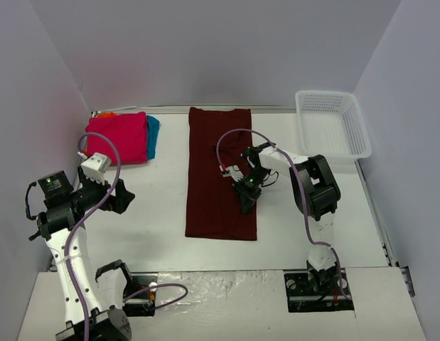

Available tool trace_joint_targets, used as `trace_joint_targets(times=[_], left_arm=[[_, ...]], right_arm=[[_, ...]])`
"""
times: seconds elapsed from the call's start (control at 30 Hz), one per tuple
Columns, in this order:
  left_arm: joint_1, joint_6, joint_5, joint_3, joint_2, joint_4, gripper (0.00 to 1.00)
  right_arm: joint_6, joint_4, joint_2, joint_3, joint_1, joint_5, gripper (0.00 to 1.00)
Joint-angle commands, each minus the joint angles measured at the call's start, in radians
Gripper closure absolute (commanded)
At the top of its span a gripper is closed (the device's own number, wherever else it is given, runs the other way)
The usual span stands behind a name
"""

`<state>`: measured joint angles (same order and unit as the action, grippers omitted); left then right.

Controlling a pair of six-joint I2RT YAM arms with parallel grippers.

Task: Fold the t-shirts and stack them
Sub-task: Rotate the tshirt 90 degrees

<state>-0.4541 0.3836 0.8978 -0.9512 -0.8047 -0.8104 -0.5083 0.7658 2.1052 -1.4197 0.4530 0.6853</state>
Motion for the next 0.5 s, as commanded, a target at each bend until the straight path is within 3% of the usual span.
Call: trace_joint_targets(times=[0.0, 0.47], left_arm=[[-0.008, 0.011, 0.026, 0.000, 0.015, 0.008, 0.06], [-0.008, 0.011, 0.023, 0.003, 0.024, 0.013, 0.06]], right_arm=[[-0.021, -0.117, 0.015, 0.001, -0.010, -0.213, 1.00], [0.007, -0.180, -0.027, 0.010, -0.008, -0.237, 1.00]])
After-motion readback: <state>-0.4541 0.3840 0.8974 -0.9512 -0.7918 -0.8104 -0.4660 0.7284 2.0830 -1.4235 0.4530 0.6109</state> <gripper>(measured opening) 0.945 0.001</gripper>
